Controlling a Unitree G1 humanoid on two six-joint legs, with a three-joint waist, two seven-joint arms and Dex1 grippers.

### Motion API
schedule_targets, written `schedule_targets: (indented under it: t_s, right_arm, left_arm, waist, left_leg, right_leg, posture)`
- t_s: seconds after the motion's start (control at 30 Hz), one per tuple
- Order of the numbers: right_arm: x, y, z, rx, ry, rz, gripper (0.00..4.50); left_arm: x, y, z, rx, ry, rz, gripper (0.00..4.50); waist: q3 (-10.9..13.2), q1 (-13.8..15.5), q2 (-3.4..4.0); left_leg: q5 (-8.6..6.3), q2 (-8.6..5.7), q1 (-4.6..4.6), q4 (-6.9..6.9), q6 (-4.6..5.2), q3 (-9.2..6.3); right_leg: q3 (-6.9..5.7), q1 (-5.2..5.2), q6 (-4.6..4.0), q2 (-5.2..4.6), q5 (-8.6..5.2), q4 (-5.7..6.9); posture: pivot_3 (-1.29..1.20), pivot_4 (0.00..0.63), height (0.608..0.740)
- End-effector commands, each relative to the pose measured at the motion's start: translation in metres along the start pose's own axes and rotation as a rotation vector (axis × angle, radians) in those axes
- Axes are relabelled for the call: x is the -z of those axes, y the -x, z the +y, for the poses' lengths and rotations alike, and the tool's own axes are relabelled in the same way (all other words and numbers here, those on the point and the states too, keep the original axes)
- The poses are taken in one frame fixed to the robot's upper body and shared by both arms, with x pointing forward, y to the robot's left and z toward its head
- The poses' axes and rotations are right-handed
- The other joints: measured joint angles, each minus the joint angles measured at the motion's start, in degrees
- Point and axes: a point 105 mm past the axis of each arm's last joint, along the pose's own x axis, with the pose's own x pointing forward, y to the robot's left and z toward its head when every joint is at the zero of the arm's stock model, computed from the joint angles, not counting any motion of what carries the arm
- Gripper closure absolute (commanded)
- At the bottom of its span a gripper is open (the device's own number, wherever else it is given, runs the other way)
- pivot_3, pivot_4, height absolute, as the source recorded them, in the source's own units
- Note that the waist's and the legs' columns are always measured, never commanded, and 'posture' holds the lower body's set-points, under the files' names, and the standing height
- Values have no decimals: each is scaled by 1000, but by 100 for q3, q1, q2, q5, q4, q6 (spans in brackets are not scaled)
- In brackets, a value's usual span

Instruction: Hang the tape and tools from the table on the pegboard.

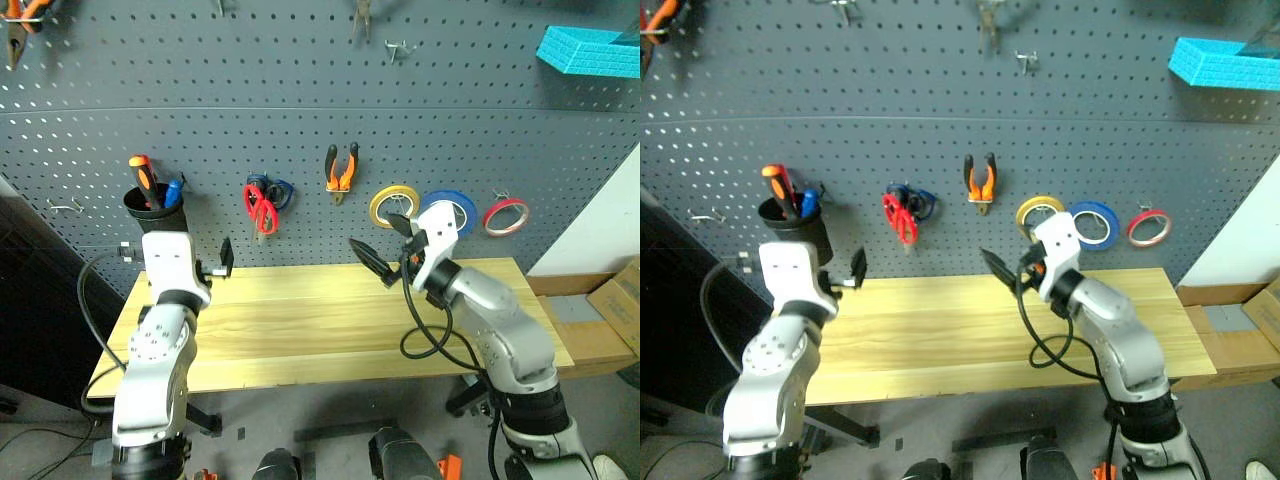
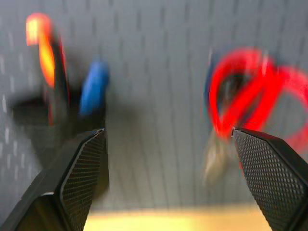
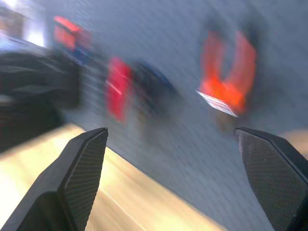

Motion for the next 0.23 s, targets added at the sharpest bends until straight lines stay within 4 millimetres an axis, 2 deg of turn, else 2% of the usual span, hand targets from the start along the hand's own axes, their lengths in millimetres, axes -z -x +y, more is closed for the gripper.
schedule_targets:
  t_s: [0.03,0.17,0.23]
  right_arm:
    - [17,11,-30,175,110,-31,0]
    - [53,24,-48,249,99,25,0]
    - [66,29,-56,270,76,52,0]
  left_arm:
    - [18,6,12,-26,11,26,27]
    - [39,10,18,-46,25,71,27]
    - [42,11,16,-37,8,57,27]
  waist:
    - [-35,-3,7]
    - [-130,-20,11]
    - [-164,-20,14]
  left_leg:
    - [0,0,30,0,0,3]
    - [1,0,37,2,1,3]
    - [3,0,39,2,4,3]
  right_leg:
    - [2,27,-20,0,-11,-3]
    - [4,34,-22,0,-11,-4]
    - [4,36,-23,0,-11,-3]
  posture:
    - [-92,26,740]
    - [-92,11,740]
    - [-90,0,740]
